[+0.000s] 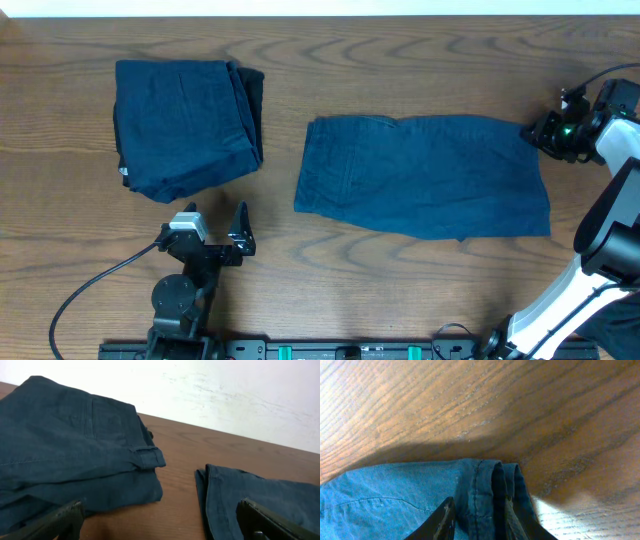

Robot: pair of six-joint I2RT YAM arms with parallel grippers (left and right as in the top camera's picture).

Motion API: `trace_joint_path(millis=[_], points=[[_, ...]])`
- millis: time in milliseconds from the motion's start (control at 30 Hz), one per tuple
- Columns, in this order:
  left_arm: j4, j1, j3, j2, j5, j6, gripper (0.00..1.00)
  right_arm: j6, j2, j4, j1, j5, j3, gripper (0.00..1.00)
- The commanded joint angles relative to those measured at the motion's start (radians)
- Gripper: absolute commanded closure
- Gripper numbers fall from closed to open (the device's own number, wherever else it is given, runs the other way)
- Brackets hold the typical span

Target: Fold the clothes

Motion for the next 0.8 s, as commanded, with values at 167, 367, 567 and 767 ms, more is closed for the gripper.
trace_joint_path(millis=[167, 367, 567, 767], points=[[-0.039, -0.004, -0.014, -0.001, -0.004, 0.013, 0.02, 0.002, 0.015, 0.008, -0.003, -0.010, -0.008, 0.72], [-0.040, -0.004, -0.014, -0.001, -0.004, 0.013, 0.02, 0.002, 0.015, 0.045, -0.003, -0.065, -0.008, 0.75], [-0.039, -0.004, -0.014, -0.001, -0.004, 0.013, 0.02, 0.002, 0.015, 0.043, -0.003, -0.066, -0.008, 0.88], [-0.040, -0.004, -0.014, -0.001, -0.004, 0.013, 0.02, 0.002, 0.015, 0.043, -0.003, -0.077, -0.008, 0.89]])
